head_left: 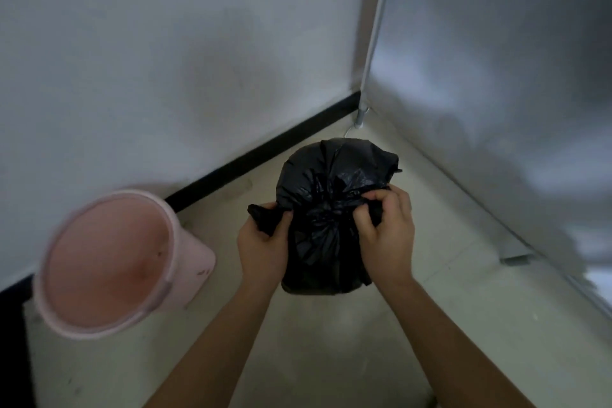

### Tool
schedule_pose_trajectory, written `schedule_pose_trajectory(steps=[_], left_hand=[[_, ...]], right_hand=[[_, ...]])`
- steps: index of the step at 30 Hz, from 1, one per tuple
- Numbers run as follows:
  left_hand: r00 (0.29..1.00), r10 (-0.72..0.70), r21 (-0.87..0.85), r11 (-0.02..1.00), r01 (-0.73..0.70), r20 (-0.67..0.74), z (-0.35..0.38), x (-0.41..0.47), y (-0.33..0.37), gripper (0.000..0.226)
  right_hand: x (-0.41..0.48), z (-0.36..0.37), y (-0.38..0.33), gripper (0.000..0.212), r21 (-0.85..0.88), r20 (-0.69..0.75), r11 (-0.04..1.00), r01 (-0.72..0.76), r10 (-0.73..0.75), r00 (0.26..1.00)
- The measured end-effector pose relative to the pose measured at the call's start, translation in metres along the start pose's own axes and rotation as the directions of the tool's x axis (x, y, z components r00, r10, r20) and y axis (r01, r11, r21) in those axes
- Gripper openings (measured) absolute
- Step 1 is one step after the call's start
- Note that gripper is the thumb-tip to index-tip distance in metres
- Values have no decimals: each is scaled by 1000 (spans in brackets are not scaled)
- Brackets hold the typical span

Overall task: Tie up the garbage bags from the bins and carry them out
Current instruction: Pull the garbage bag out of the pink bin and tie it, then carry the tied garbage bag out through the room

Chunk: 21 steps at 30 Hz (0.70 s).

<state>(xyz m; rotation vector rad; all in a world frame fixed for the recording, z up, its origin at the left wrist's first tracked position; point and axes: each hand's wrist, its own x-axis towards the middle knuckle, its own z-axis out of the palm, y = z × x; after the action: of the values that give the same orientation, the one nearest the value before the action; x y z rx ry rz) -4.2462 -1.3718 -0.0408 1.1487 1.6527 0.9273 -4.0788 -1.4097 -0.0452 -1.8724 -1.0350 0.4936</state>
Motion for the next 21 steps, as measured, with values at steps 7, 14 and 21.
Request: schedule_pose_trajectory(steps=[7,14,21], left_hand=[[977,213,-117,970,-212,-5,-69,-59,276,8],[885,462,-188,866,-464,-56,-136,-144,584,8],[757,652,-357,701,-617,-28,-160,-232,745,9]], right_hand=[[56,-164,-238,12,29,-56,990,139,-137,989],[102,-357,-493,13,43,-188,941,334,-321,928],[83,-508,-620,12,-82,-365,881,466,-461,809]])
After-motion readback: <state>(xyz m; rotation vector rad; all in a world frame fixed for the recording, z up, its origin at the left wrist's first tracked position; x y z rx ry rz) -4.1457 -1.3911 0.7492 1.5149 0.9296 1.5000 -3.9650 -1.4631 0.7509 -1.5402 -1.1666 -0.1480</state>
